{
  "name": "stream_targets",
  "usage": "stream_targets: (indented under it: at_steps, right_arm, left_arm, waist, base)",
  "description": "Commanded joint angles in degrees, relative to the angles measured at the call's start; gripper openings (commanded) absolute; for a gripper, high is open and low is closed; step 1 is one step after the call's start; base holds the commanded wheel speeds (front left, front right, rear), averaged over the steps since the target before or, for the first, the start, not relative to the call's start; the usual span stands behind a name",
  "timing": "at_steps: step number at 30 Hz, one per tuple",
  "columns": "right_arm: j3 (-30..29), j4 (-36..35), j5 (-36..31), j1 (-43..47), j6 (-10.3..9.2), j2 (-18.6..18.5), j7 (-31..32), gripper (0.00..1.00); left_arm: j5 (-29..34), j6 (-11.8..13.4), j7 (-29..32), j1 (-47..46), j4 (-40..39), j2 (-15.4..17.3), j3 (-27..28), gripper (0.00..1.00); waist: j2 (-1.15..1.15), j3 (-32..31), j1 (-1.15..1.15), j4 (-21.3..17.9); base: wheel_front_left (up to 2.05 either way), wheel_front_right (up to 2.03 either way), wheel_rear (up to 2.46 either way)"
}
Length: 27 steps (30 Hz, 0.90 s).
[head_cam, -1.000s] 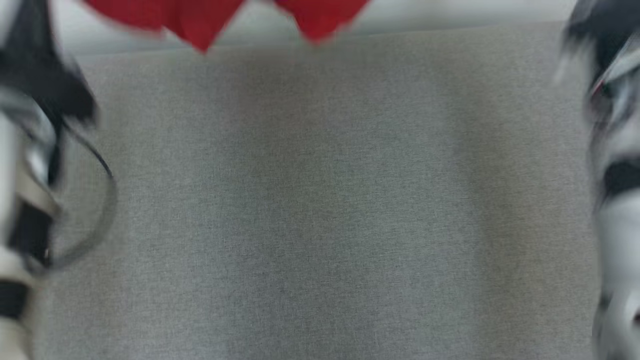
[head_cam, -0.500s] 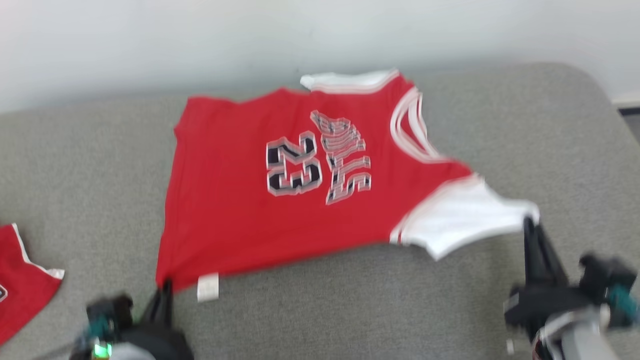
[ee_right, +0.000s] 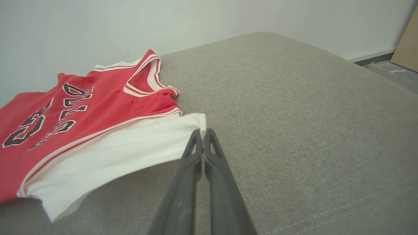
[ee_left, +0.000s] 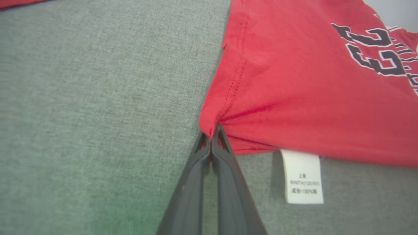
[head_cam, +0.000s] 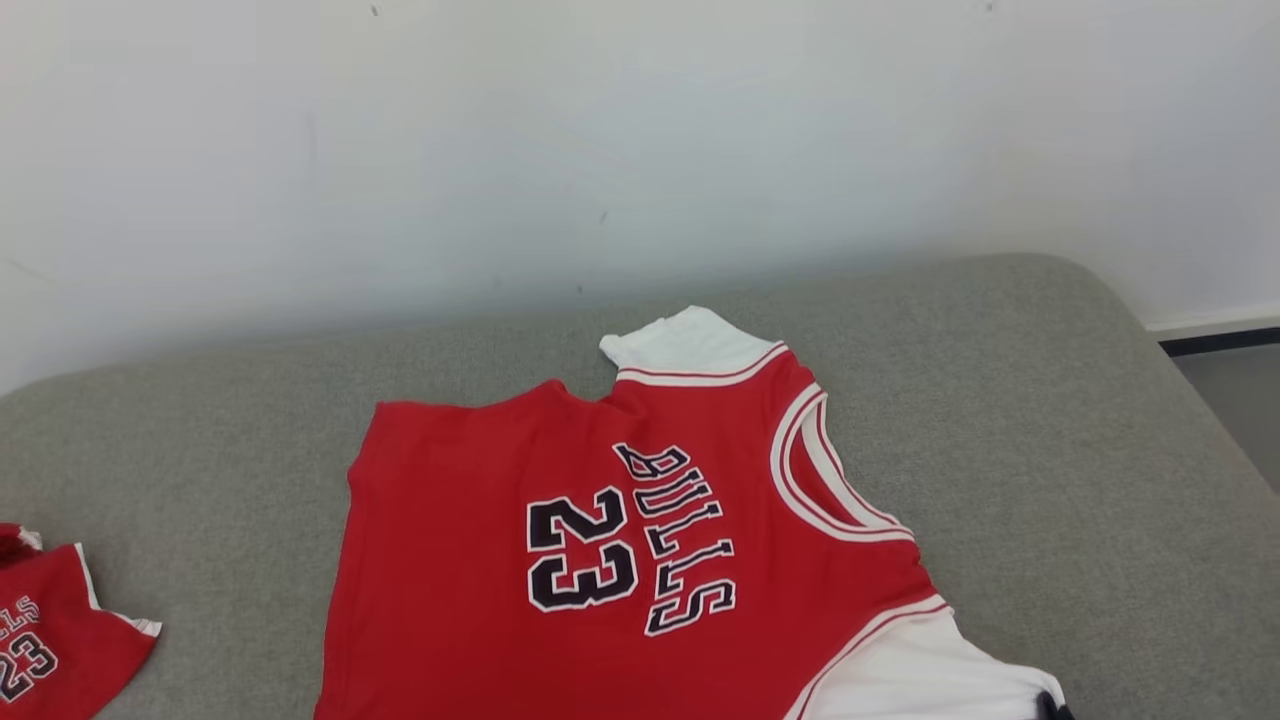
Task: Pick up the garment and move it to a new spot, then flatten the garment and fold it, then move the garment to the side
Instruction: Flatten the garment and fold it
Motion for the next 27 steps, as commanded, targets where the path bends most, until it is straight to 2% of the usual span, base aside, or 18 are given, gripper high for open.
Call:
stream_targets:
  at_steps: [1, 6, 13, 21, 27]
  right_arm:
    - [-0.4, -0.2, 0.0, 1.0, -0.22, -0.3, -0.3, 0.00]
    - [0.5, -0.3, -0.1, 3.8, -0.24, -0.4, -0.3, 0.00]
    - [1.2, -1.1, 0.0, 5.5, -0.23, -0.1, -0.3, 0.00]
    - [1.1, -4.7, 1.4, -0.9, -0.20, 1.3, -0.3, 0.00]
    - [1.8, -1.5, 0.5, -7.7, -0.20, 1.7, -0.3, 0.00]
  left_arm:
    - [0.9, 0.4, -0.1, 1.7, 0.0, 0.6, 0.8, 0.00]
    - [2.3, 0.3, -0.1, 5.8, -1.8, -0.3, 4.0, 0.00]
    - [4.4, -0.4, -0.1, 8.4, -3.8, -2.0, 5.5, 0.00]
    - [9.1, -1.0, -0.1, 4.6, -13.1, -2.6, 5.7, 0.00]
    - [10.3, -1.0, -0.1, 0.7, -14.2, -2.4, 5.4, 0.00]
  waist:
    - [0.01, -2.1, 0.02, -0.7]
    - [0.01, -3.4, 0.02, -0.9]
    - [0.01, -3.2, 0.02, -0.7]
    - [0.01, -1.2, 0.02, 0.8]
    - [0.01, 0.3, 0.02, 1.9]
  base:
    - [0.00, 0.00, 0.00]
    - [0.00, 0.00, 0.00]
    - [0.00, 0.00, 0.00]
    - [0.00, 0.00, 0.00]
    - [0.00, 0.00, 0.00]
